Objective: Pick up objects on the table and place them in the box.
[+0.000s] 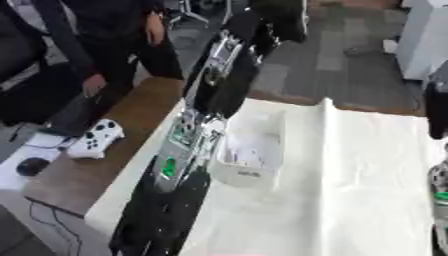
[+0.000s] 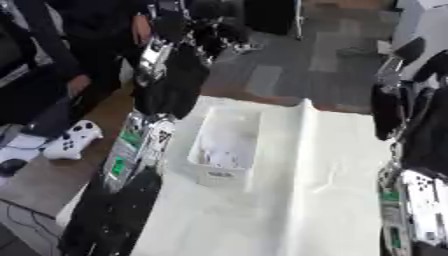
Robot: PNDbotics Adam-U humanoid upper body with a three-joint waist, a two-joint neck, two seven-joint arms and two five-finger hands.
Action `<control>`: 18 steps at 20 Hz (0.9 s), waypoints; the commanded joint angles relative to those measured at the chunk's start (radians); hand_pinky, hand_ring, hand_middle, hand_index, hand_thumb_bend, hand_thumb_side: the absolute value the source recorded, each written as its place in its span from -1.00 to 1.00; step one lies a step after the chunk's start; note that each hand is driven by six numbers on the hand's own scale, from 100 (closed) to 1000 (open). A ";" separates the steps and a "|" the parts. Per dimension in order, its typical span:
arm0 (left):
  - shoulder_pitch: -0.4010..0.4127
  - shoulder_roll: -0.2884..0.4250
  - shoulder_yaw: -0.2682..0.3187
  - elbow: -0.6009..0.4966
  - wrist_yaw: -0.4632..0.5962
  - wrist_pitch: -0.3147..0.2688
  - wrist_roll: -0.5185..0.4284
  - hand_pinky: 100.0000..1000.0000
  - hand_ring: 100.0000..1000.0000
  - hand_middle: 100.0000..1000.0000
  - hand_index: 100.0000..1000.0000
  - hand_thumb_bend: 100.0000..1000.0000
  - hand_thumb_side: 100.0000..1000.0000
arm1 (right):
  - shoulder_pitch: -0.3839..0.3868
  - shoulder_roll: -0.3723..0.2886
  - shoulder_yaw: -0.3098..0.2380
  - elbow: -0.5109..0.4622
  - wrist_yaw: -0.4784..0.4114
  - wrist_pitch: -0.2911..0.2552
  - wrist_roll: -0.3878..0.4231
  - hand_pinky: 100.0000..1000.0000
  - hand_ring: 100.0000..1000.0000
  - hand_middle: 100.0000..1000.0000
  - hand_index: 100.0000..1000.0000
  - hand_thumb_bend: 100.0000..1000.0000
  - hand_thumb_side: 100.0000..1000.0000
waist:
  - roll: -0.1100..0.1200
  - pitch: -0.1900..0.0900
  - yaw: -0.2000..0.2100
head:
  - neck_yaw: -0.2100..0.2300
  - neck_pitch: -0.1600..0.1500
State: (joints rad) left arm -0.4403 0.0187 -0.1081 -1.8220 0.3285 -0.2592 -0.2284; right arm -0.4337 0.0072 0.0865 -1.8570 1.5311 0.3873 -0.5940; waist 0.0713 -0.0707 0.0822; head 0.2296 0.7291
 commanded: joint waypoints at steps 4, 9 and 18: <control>-0.020 0.017 0.002 -0.013 0.053 -0.063 -0.017 0.44 0.02 0.10 0.31 -1.00 0.32 | 0.002 -0.025 -0.019 -0.080 -0.033 -0.038 -0.157 -1.00 -1.00 -1.00 -0.45 -1.00 0.22 | -0.005 0.004 -0.007 | -0.026 0.015; -0.021 0.020 0.000 -0.008 0.066 -0.075 -0.026 0.44 0.01 0.09 0.30 -1.00 0.31 | 0.002 -0.032 -0.031 -0.073 -0.041 -0.040 -0.204 -1.00 -1.00 -1.00 -0.44 -1.00 0.22 | -0.008 0.008 -0.014 | -0.032 0.014; -0.026 0.020 0.001 -0.009 0.073 -0.077 -0.028 0.44 0.01 0.08 0.29 -1.00 0.29 | 0.001 -0.035 -0.040 -0.067 -0.027 -0.047 -0.215 -1.00 -1.00 -0.97 -0.42 -1.00 0.20 | -0.008 0.010 -0.013 | -0.094 0.041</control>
State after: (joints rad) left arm -0.4468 0.0268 -0.1087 -1.8191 0.3960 -0.3327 -0.2535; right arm -0.4240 -0.0180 0.0514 -1.9130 1.4986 0.3102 -0.7769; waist 0.0651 -0.0550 0.0692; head 0.1544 0.7675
